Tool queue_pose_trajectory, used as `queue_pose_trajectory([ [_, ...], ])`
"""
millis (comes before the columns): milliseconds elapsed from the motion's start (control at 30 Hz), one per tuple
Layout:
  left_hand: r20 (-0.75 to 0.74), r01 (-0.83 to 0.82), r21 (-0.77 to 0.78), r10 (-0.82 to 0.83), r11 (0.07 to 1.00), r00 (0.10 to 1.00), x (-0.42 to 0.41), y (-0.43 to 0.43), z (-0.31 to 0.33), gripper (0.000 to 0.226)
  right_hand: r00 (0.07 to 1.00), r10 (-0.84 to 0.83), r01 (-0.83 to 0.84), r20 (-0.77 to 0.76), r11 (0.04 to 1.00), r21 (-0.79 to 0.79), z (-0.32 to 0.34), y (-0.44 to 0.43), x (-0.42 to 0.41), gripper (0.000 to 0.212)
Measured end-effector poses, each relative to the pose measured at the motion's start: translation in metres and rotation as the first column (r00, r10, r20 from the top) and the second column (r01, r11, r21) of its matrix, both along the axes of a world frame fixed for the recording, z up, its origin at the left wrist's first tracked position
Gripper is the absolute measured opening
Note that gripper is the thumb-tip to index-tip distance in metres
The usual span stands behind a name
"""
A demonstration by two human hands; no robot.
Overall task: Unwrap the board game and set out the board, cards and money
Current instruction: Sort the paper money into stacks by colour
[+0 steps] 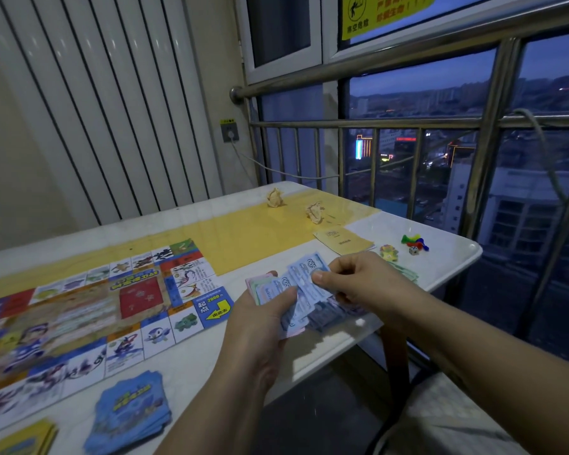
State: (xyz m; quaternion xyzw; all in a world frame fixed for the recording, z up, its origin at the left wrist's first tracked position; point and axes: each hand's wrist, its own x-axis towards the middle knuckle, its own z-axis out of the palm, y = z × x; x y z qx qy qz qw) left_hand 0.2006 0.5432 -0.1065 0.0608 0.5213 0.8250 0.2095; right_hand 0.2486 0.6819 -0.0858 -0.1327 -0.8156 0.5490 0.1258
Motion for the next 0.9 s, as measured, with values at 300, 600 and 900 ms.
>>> queue_pose_trajectory([
  [300, 0.044, -0.080, -0.018, 0.081, 0.997, 0.996, 0.006, -0.010, 0.009, 0.019, 0.999, 0.039, -0.041, -0.026, 0.994, -0.106, -0.006, -0.024, -0.008, 0.023],
  [600, 0.399, -0.088, 0.146, 0.023, 0.985, 0.917, -0.011, -0.026, 0.014, 0.022, 0.995, -0.090, 0.080, 0.045, 0.977, 0.196, 0.004, -0.012, -0.014, 0.034],
  [900, 0.326, -0.008, 0.235, -0.071, 0.972, 0.943, -0.005, -0.029, 0.009, 0.027, 0.995, -0.068, 0.091, -0.075, 0.923, 0.374, -0.002, -0.026, -0.006, 0.039],
])
